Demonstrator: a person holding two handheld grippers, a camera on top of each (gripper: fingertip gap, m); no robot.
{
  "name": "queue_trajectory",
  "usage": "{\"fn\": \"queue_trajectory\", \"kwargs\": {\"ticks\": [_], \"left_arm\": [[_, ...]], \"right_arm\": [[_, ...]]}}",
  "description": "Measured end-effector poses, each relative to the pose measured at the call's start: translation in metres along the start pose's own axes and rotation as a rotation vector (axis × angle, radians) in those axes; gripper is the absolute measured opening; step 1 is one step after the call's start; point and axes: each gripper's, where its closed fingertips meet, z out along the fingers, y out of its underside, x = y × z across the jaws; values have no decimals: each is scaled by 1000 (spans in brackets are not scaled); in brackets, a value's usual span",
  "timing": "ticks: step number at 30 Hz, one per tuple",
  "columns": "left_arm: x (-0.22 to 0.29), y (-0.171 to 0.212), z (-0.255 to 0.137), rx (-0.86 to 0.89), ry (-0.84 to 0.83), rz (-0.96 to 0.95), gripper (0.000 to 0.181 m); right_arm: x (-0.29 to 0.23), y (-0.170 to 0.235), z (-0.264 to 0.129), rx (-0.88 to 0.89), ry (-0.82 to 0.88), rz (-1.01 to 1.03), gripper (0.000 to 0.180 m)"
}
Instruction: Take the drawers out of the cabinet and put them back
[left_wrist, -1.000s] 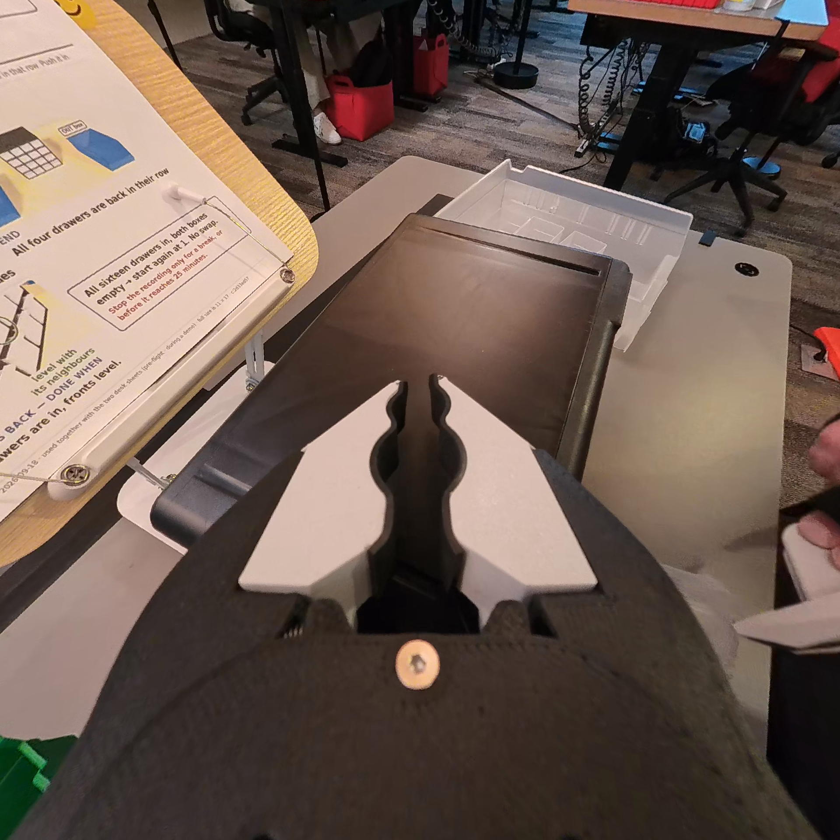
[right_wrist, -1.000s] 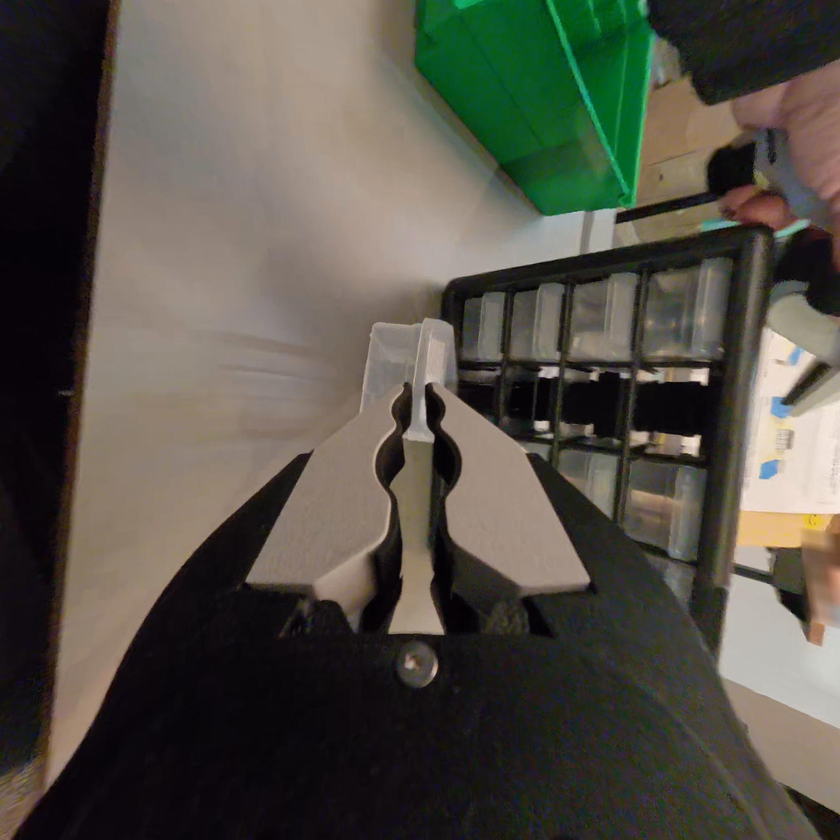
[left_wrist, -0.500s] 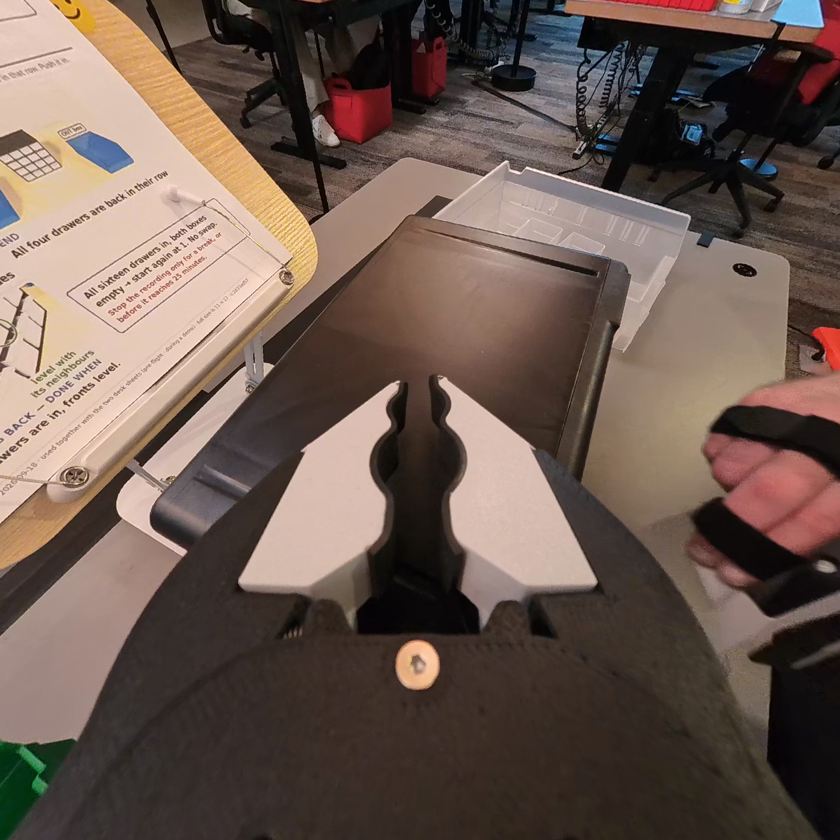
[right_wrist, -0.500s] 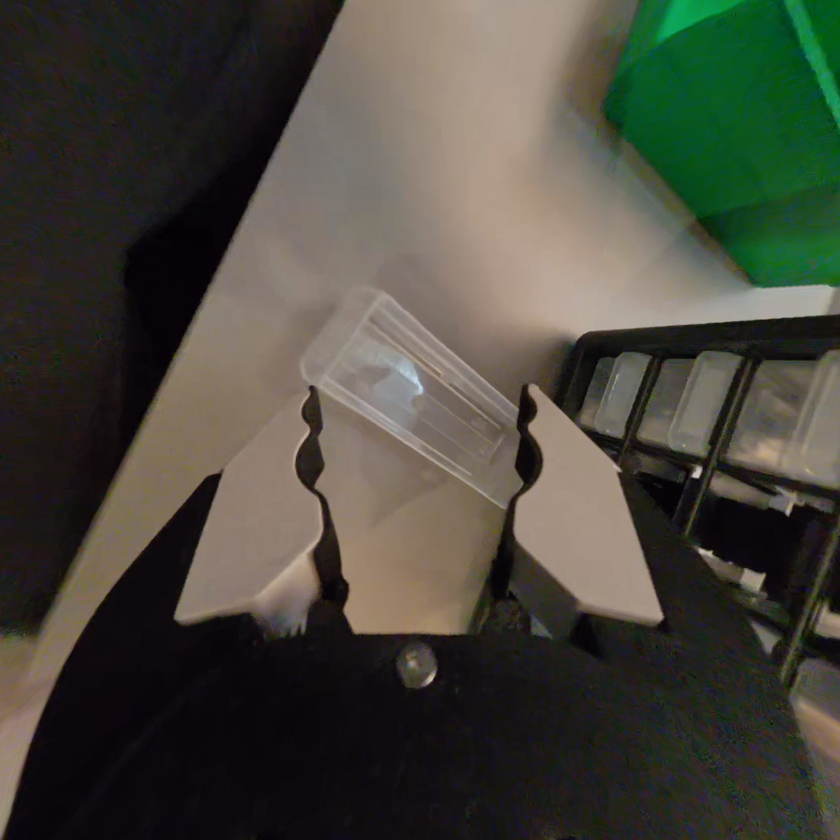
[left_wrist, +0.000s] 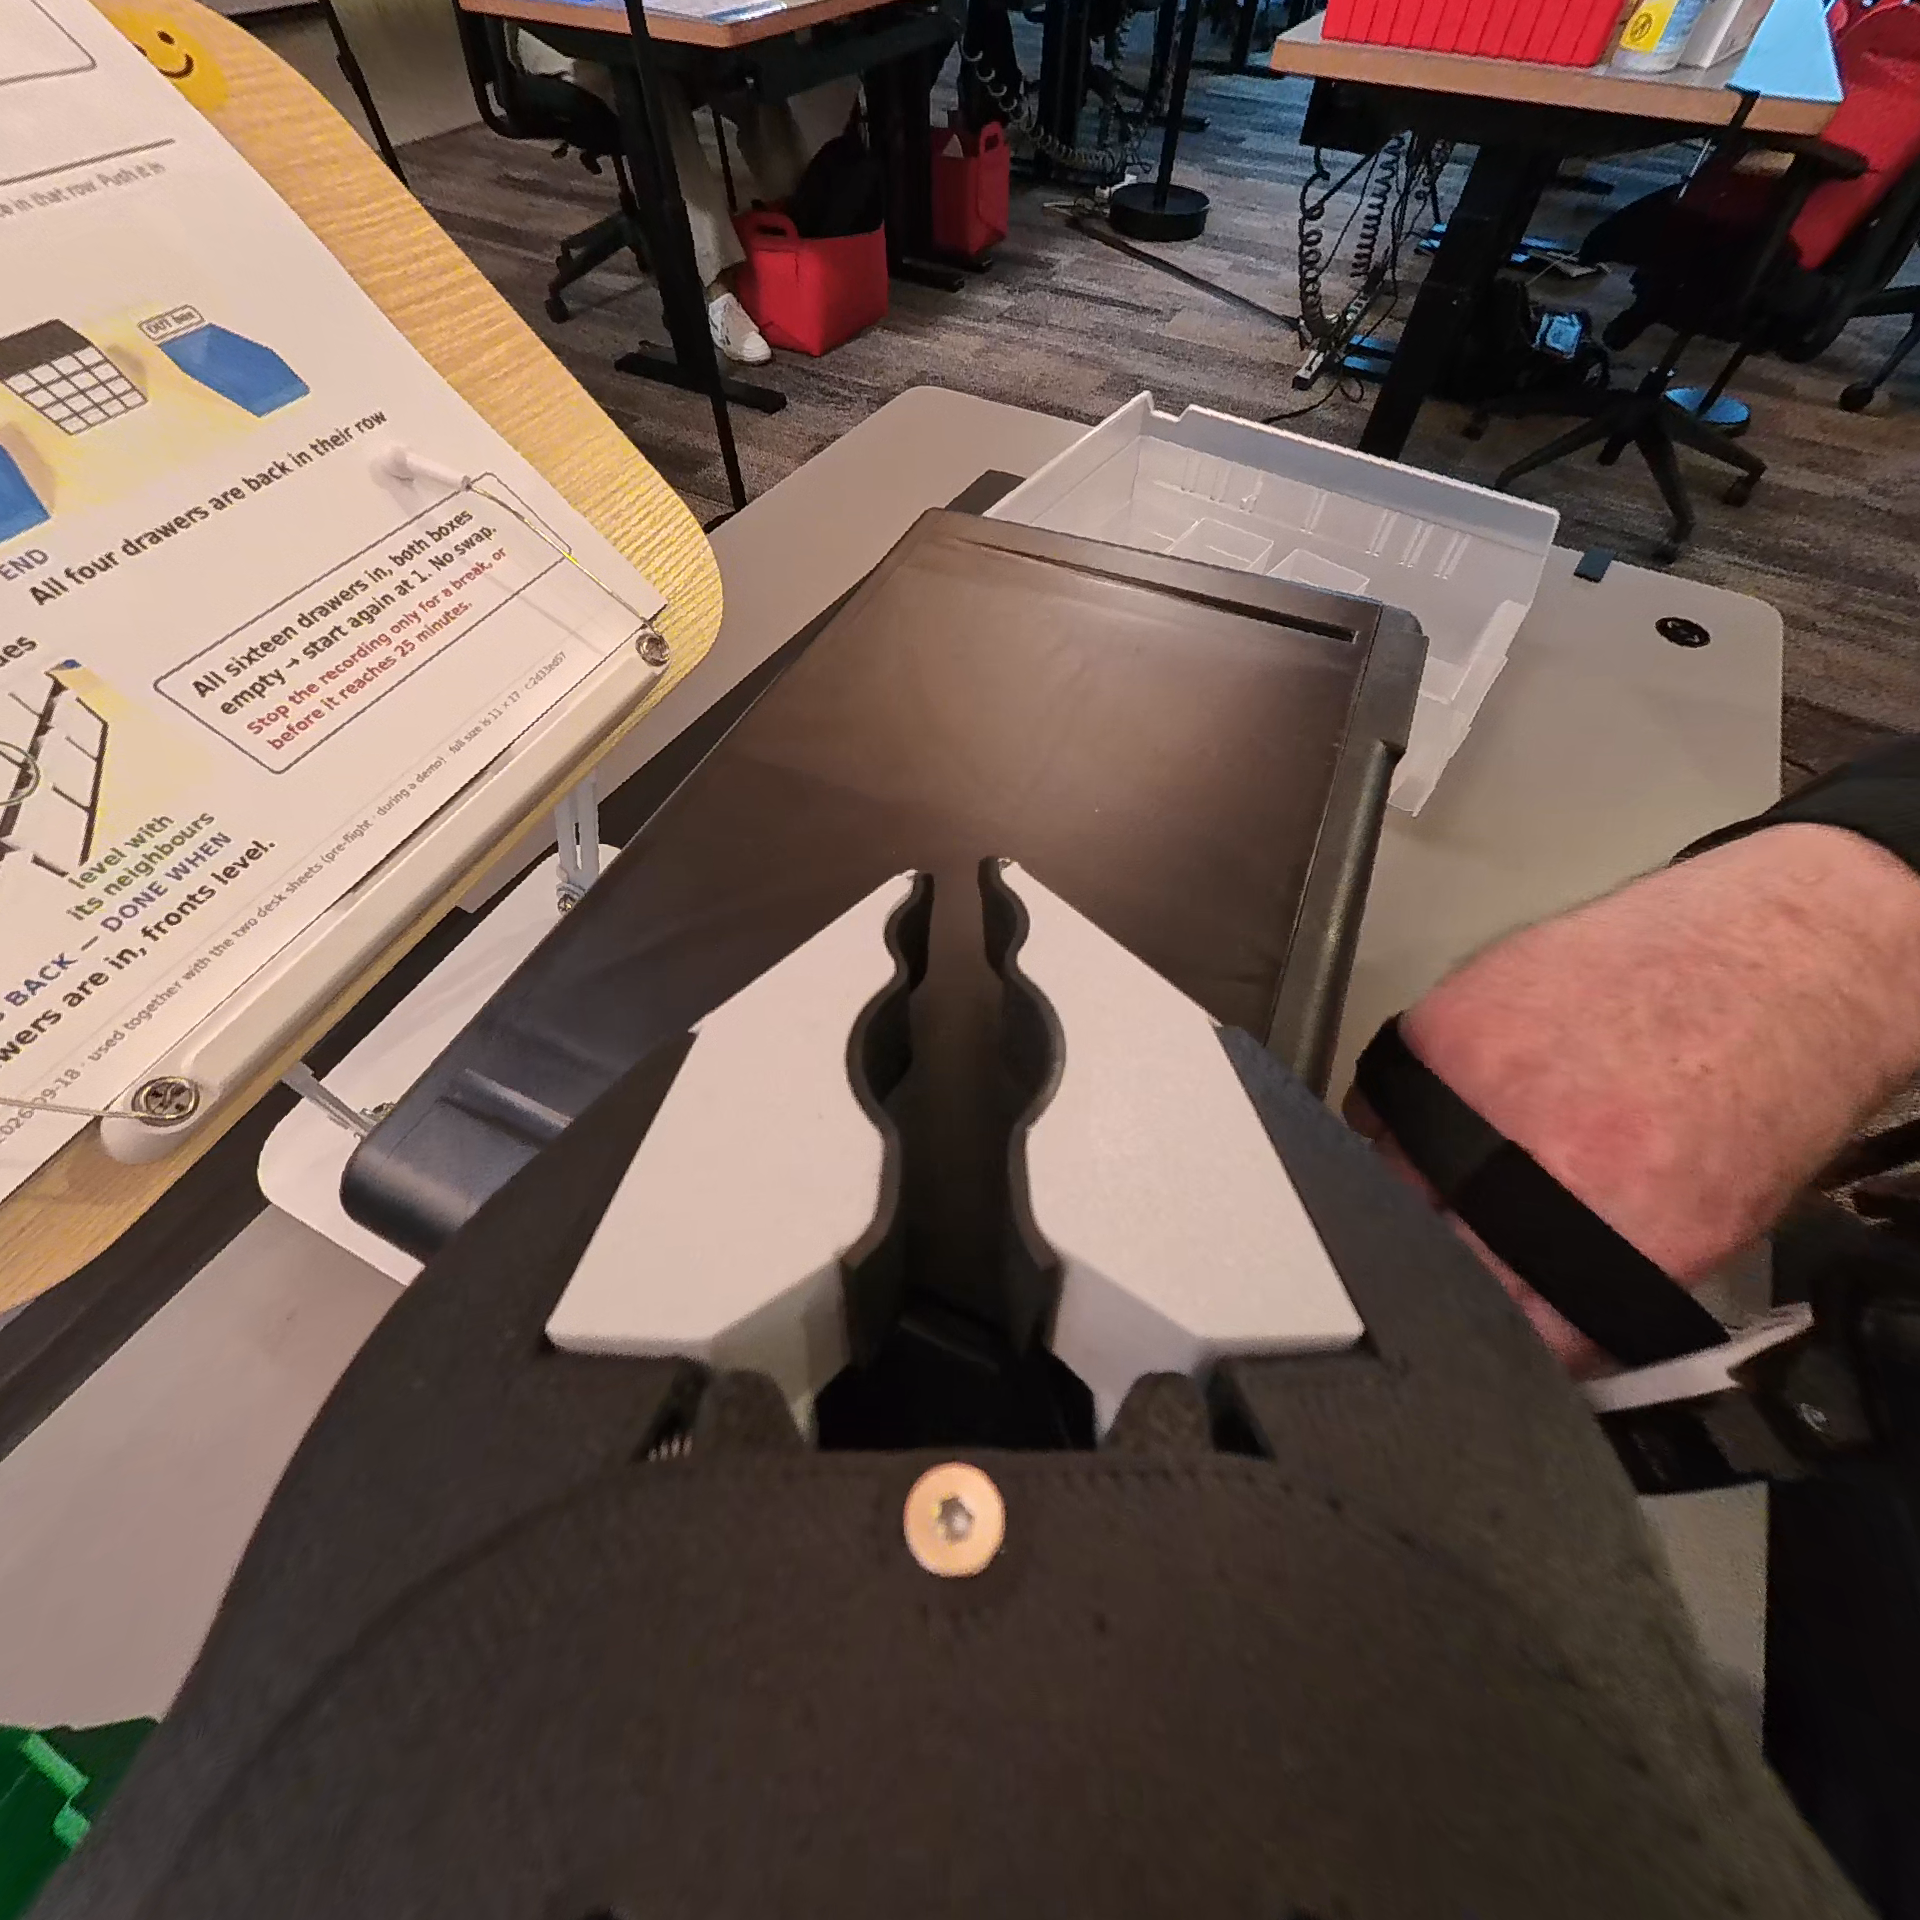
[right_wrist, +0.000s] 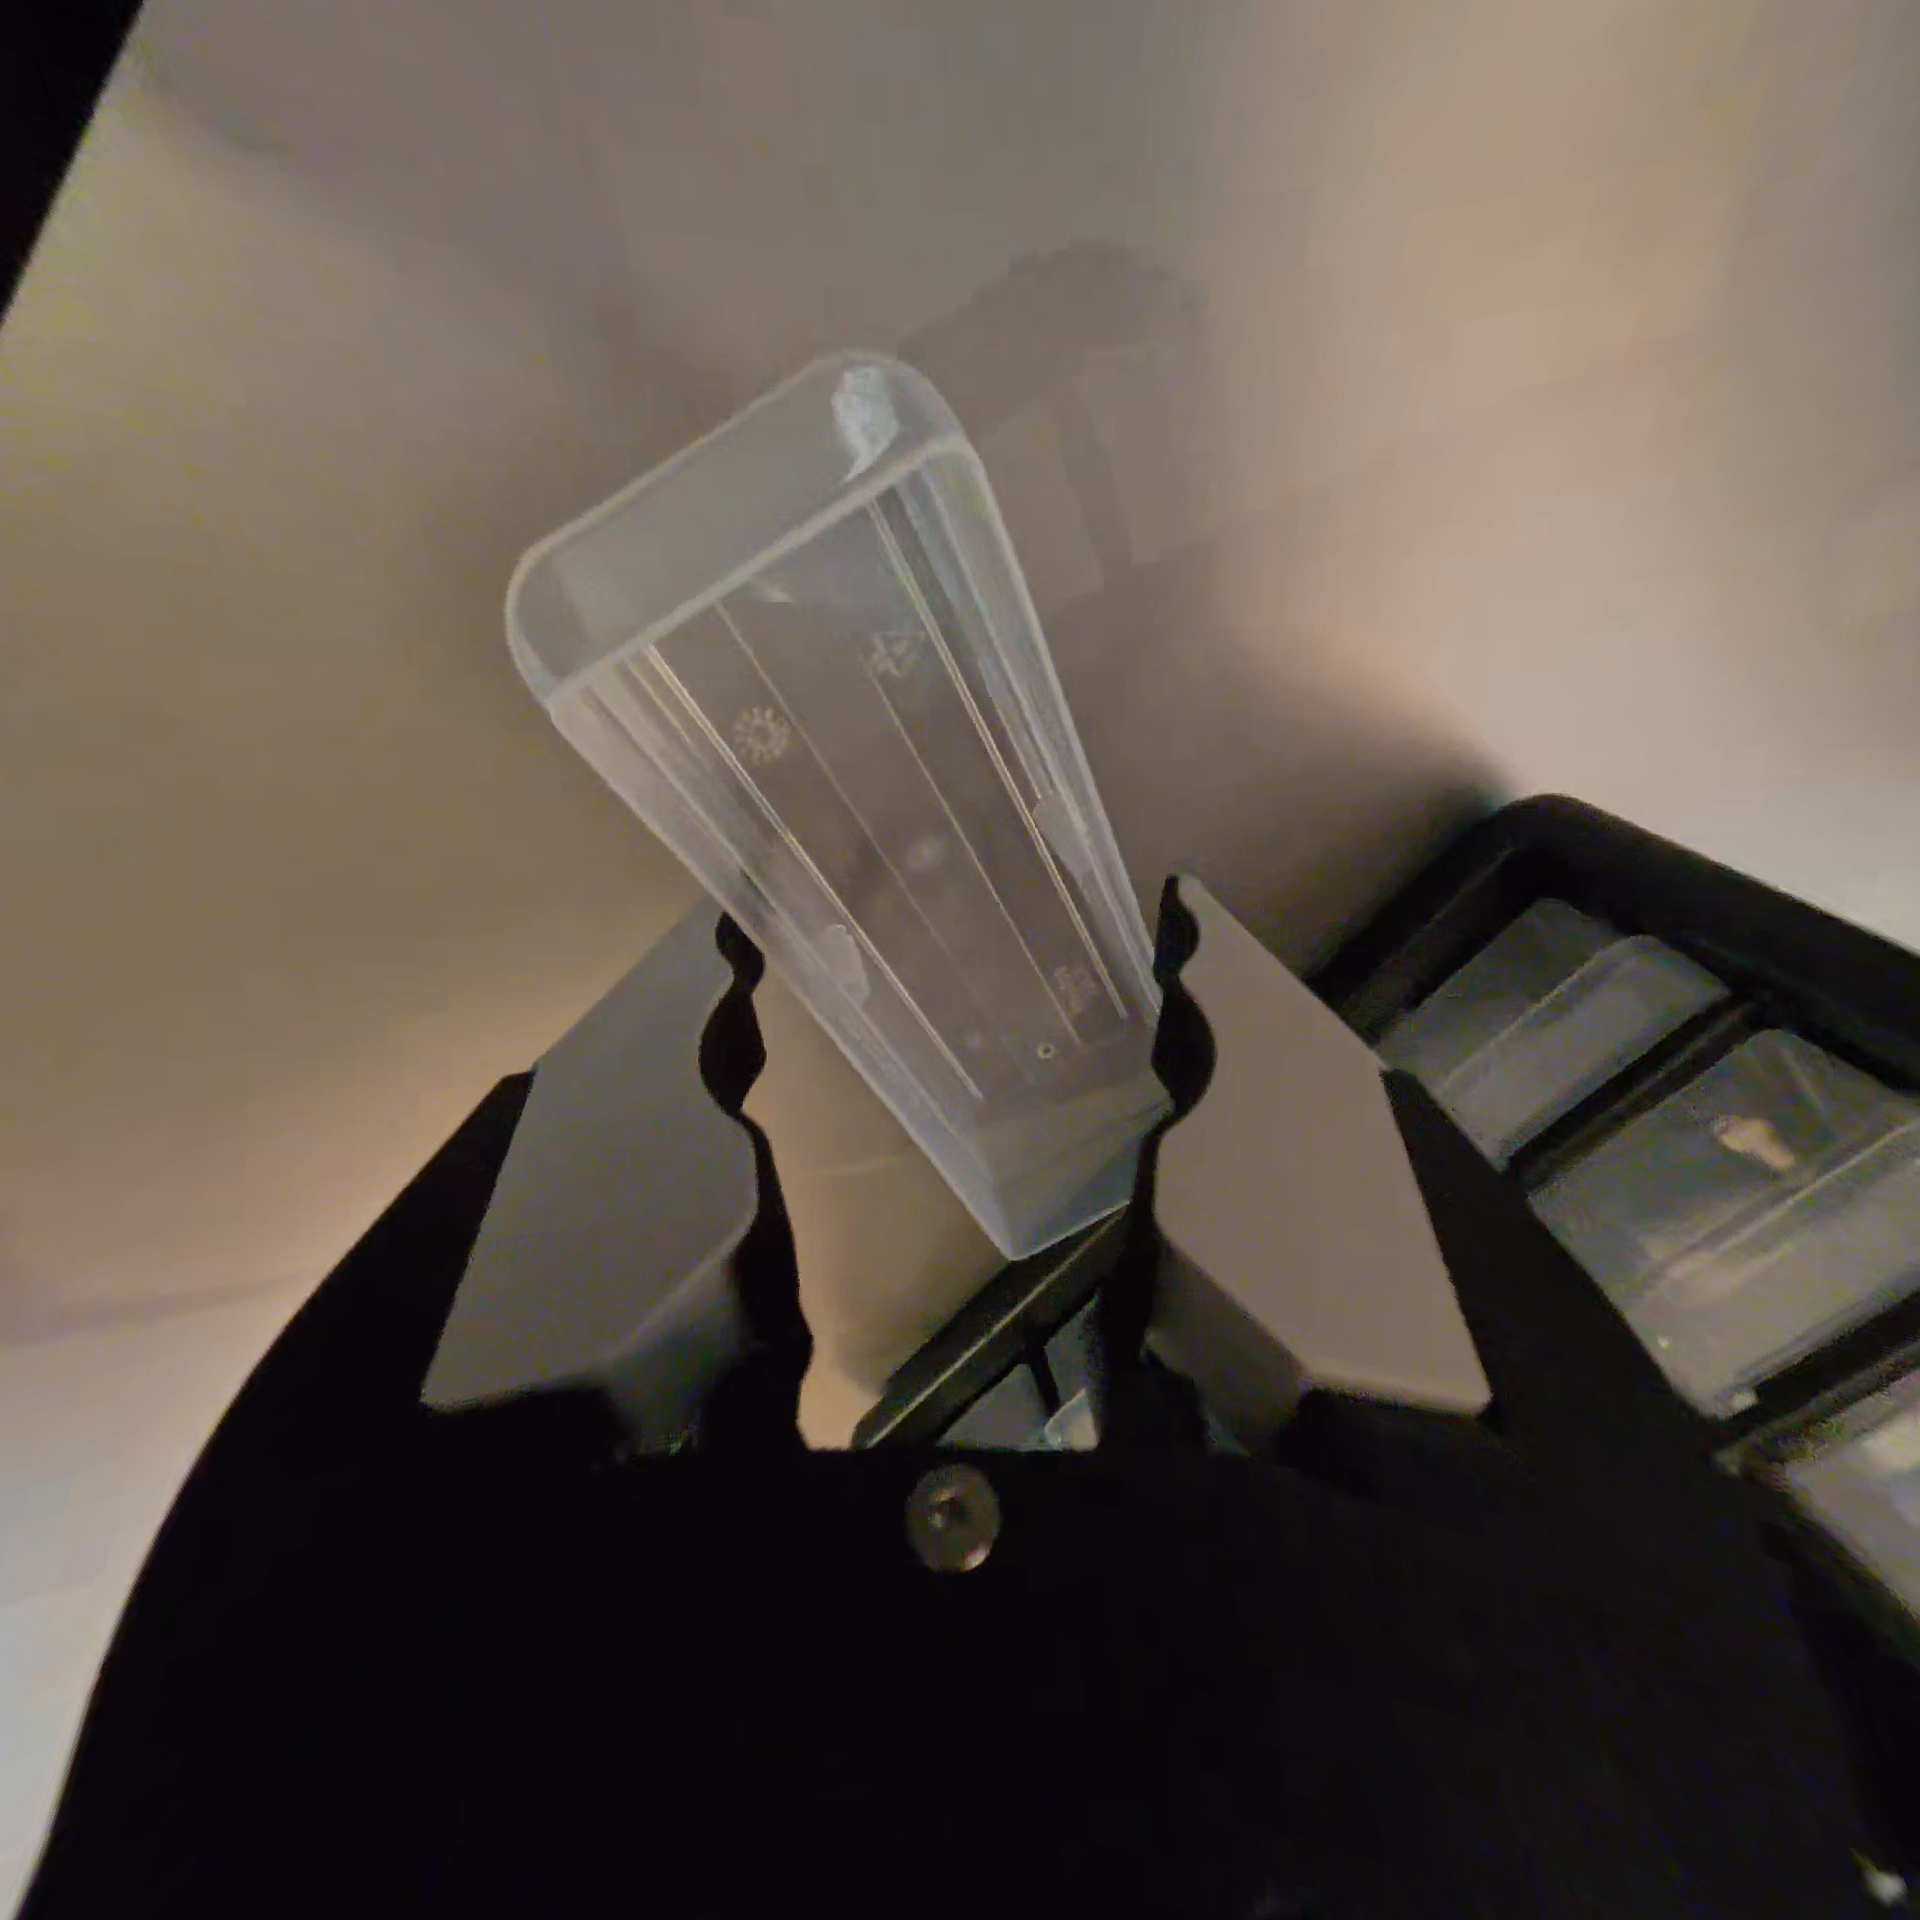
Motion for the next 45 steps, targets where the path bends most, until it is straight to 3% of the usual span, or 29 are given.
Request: {"fn": "queue_trajectory", "kwargs": {"ticks": [6, 11, 14, 19, 24, 30, 36, 38, 43, 45], "left_arm": [[0, -1, -1, 14, 5, 2, 9], [1, -1, -1, 11, 5, 4, 9], [1, -1, -1, 11, 5, 3, 8], [0, -1, -1, 13, 4, 1, 9], [0, 0, -1, 7, 2, 0, 9], [0, 0, 0, -3, 0, -2, 9], [0, 1, 0, -19, 0, -2, 8], [0, 1, 0, -17, 0, -4, 8], [0, 1, 0, -20, -1, -3, 8], [0, 1, 0, -19, -1, -3, 8]], "right_arm": [[-11, 8, -22, 26, -26, 198, 66], [-31, 37, -96, 108, 68, 393, 65], [-50, 87, -151, 100, 139, 576, 67], [-86, 220, -206, -102, 309, 932, 67], [-139, 318, -177, -292, 230, 1173, 67], [-186, 368, -104, -415, 74, 1253, 68], [-199, 384, -69, -416, 51, 1261, 72], [-201, 387, -65, -443, 56, 1254, 93], [-194, 382, -86, -415, 126, 1310, 101], [-184, 374, -106, -376, 205, 1331, 96]]}}
